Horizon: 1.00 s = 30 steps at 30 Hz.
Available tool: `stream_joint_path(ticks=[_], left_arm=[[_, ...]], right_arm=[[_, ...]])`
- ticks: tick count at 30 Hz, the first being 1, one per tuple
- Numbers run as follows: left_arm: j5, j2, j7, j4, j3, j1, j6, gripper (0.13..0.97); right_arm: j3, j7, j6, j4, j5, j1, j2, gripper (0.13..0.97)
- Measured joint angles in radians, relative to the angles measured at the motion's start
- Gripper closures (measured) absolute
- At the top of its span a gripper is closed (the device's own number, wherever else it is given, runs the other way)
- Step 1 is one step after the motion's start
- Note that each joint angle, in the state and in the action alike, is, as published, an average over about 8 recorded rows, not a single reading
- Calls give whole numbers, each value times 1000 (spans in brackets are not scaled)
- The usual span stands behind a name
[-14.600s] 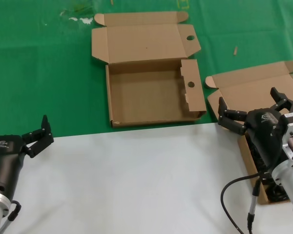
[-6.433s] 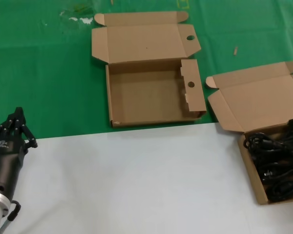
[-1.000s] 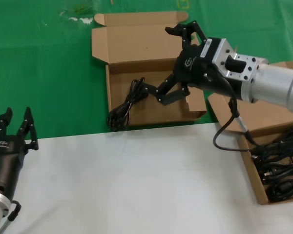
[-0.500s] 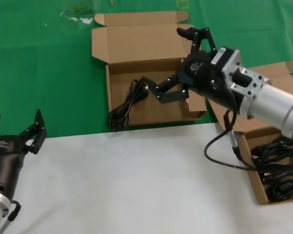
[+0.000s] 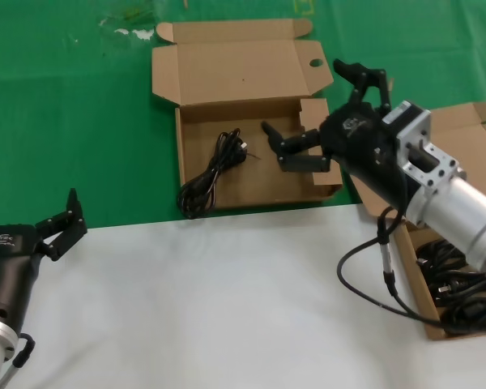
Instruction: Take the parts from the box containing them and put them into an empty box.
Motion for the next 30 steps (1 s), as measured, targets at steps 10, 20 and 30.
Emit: stream_joint_path(ticks=[10,20,30], left_arm=[[0,0,1,0,0,0,0,196],[0,0,0,0,0,0,0,139],[0,0,0,0,0,0,0,132]], right_arm=[[48,-39,126,15,70,-109,-31,129],[96,-78,251,30,140,-218,-63,129],[143,-115,372,44,208,-323,-93,129]])
